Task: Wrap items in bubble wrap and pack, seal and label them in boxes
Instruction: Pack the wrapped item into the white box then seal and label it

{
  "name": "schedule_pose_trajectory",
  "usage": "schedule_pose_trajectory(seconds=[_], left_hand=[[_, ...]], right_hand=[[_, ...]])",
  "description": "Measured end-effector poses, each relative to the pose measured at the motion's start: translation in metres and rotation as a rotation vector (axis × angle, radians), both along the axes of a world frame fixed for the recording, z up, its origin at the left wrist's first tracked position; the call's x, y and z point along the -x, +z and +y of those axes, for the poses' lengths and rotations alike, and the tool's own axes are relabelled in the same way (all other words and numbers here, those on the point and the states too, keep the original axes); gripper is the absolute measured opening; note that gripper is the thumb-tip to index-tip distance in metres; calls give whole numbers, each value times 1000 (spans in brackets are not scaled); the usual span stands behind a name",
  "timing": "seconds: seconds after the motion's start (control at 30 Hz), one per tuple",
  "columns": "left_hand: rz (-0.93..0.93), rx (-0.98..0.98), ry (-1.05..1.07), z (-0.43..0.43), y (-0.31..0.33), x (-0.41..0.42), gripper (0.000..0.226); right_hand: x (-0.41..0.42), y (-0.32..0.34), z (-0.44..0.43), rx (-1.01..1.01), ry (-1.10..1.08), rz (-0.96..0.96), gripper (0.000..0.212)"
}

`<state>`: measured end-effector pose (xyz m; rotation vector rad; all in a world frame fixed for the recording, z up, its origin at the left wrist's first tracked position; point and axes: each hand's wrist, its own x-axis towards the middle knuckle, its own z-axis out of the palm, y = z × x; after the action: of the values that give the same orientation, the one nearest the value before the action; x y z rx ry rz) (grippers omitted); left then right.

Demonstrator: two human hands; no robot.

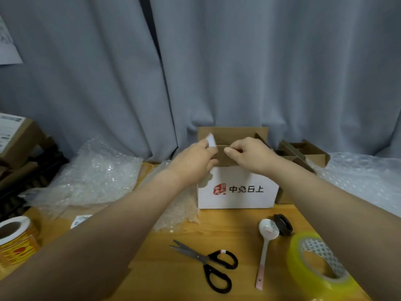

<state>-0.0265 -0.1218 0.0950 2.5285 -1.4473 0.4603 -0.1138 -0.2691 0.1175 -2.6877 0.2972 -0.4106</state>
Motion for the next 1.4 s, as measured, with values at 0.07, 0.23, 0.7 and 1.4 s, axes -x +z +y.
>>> schedule_pose_trajectory(seconds=[0.07,0.23,0.7,1.4], left_hand=[[76,134,10,2,-5,-4,33],[56,282,61,52,-21,-16,44],[269,-92,712,199,-95,-100,91],[73,272,-285,153,172,-7,56]], right_hand=[[1,-3,14,28,16,-56,27],[-5,-15,52,201,124,-334,28],[-105,-158,134,142,242,572,59],[-20,116,109,-120,425,-585,111]])
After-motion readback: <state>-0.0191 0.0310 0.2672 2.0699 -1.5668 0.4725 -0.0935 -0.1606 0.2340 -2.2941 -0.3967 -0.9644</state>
